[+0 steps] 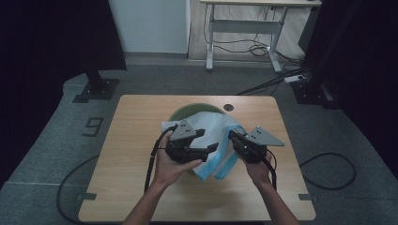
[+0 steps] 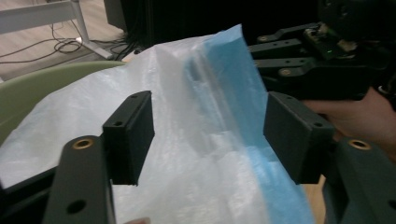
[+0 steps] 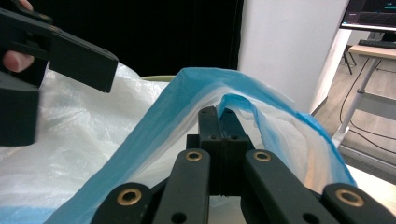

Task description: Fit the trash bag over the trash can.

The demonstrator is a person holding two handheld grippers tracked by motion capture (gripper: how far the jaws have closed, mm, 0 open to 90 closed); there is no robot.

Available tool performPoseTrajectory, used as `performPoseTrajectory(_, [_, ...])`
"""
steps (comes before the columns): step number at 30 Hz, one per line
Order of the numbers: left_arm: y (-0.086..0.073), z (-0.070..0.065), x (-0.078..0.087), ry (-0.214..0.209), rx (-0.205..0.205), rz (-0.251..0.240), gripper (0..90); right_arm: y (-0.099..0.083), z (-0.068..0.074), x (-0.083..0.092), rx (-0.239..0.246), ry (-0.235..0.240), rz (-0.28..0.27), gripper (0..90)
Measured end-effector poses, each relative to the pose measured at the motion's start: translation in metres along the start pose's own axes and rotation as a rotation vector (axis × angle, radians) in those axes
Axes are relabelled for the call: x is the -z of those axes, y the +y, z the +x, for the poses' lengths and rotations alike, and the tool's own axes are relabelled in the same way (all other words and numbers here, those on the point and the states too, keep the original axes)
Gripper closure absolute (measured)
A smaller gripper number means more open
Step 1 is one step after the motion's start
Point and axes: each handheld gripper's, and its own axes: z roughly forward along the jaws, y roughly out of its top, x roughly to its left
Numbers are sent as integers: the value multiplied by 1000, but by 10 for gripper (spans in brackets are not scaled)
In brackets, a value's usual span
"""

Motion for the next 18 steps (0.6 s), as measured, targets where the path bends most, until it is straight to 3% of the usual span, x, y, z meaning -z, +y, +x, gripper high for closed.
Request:
performPoseTrajectory(4, [-1,-5,-9,10,12,27,238,0,2,-3,8,-6,6,888])
performPoseTrajectory(9, [-4,-8,-18,32,43,15,151,1,1,-5,14,-24,19,888])
performPoseTrajectory(14, [-4,-12,-22,70,60,-2,135,1,1,-6,18,-38,27,888])
performPoseTrajectory(18, [-4,-18,-27,78,48,11,126,3,1,-6,15,-41,25,888])
